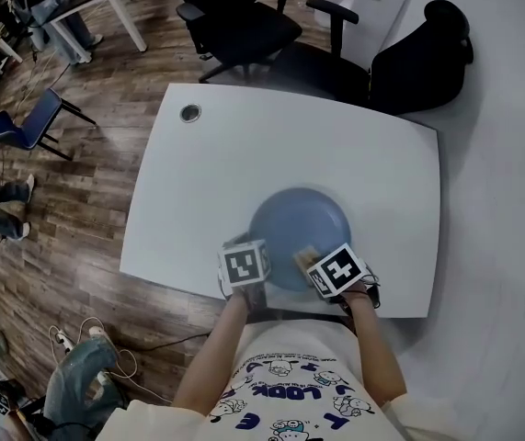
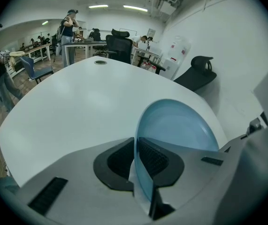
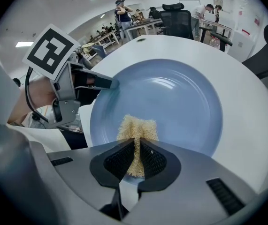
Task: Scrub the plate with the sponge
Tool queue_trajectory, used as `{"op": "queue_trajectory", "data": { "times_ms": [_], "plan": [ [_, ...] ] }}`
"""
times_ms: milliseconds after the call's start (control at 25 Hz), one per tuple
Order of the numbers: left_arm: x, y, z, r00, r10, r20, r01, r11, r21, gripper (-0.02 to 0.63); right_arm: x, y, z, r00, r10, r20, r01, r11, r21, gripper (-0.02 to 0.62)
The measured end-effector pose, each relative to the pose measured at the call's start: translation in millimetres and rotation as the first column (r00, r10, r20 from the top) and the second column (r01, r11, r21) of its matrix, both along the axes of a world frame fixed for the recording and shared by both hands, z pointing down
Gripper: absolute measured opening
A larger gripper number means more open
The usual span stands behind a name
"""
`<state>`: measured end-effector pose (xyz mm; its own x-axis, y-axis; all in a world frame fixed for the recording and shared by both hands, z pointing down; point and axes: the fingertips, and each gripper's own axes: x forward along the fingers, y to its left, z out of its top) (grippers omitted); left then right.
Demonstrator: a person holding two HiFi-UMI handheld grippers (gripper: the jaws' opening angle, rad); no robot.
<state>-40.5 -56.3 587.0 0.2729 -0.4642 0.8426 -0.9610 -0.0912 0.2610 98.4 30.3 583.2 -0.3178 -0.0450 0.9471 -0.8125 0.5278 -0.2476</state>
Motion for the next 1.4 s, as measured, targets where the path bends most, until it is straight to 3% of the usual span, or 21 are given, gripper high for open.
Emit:
{"op": "queue_trajectory", "data": {
  "times_ms": [800, 1400],
  "plan": [
    [1.7, 3.4, -2.8, 1.0, 0.021, -0.004, -0.021, 1.0, -0.015, 0.037, 42.7, -44.1, -4.7, 0.989, 0.145, -0.04, -0.143, 0.989, 0.031, 0.046],
    [3.1, 1.4, -2.7, 0.999, 0.05, 0.004, -0.05, 0.999, -0.014, 0.041, 54.7, -77.1, -4.0, 0.982, 0.18, -0.06, -0.177, 0.983, 0.059, 0.046]
  ]
}}
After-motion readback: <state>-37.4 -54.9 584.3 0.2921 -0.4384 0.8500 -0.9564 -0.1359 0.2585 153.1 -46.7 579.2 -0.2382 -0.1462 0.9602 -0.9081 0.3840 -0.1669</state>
